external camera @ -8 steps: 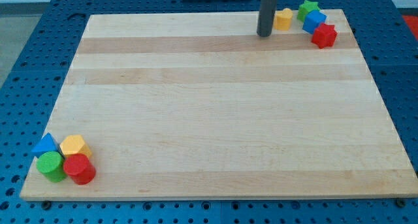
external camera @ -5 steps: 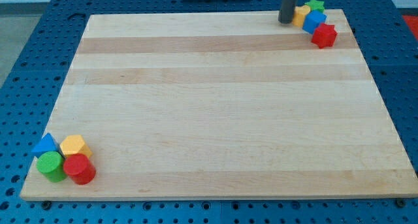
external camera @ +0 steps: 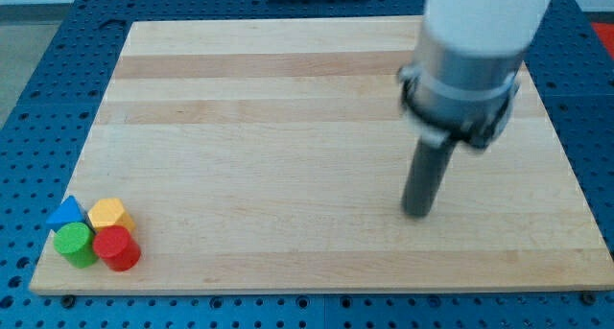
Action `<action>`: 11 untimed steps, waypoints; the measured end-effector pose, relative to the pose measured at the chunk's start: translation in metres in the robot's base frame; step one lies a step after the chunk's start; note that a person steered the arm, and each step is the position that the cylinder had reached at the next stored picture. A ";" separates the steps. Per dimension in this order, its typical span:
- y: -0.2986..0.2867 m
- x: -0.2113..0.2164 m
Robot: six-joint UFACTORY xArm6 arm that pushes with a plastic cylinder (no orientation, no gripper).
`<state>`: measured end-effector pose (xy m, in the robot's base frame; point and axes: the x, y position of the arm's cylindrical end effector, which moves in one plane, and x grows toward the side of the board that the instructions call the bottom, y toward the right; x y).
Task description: Slide the blue triangle down a bit
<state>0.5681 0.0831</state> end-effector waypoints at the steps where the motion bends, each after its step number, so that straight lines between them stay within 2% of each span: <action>1: -0.050 0.051; 2: -0.103 0.034; 3: -0.178 -0.029; 4: -0.292 -0.076; 5: -0.387 -0.089; 7: -0.388 -0.087; 8: -0.388 -0.071; 9: -0.388 -0.037; 11: -0.388 -0.025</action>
